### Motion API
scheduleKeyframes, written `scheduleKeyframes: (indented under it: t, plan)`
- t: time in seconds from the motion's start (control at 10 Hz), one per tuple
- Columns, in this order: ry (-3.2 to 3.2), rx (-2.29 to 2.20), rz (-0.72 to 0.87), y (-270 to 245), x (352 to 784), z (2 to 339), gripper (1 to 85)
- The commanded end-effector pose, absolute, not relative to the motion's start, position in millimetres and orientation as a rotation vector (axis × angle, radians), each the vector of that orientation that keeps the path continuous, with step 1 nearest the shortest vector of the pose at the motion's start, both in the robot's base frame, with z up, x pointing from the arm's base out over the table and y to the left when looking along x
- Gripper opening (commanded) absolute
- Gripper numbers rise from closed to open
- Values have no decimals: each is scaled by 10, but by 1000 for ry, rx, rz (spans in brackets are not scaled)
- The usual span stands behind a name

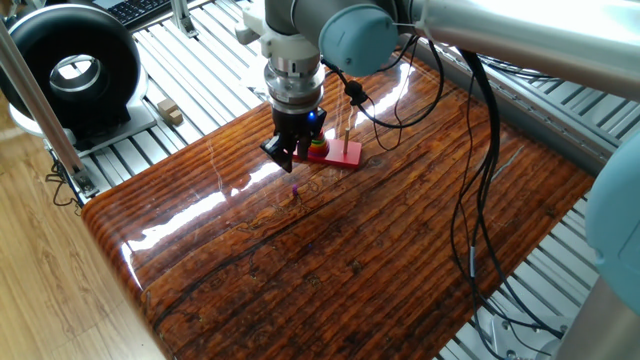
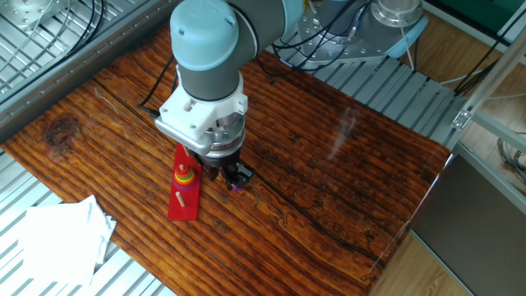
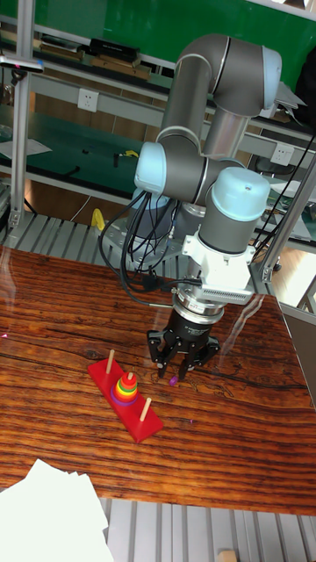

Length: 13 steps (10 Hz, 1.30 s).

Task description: Take out one Hanoi block and throw it aside

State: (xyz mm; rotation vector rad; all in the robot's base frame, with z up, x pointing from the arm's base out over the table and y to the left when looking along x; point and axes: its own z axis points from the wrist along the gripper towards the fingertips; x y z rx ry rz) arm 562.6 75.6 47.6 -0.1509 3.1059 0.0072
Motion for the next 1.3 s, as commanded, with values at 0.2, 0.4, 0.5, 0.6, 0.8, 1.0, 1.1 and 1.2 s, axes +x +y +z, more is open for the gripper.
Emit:
scheduleKeyframes:
  t: [0.2, 0.4, 0.5, 0.6, 0.8, 1.0, 1.1, 1.2]
  plan:
    - [3105, -139, 25, 777, 5631, 487, 400]
    - [3107, -135, 26, 778, 5626, 487, 390]
    - [3107, -132, 26, 778, 5626, 487, 387]
    - [3107, -130, 26, 779, 5627, 488, 383]
    - [3109, -123, 23, 778, 5623, 491, 367]
    - [3108, -116, 21, 791, 5630, 508, 357]
    - [3110, -99, 19, 802, 5638, 530, 303]
    - [3117, -71, 8, 794, 5634, 557, 243]
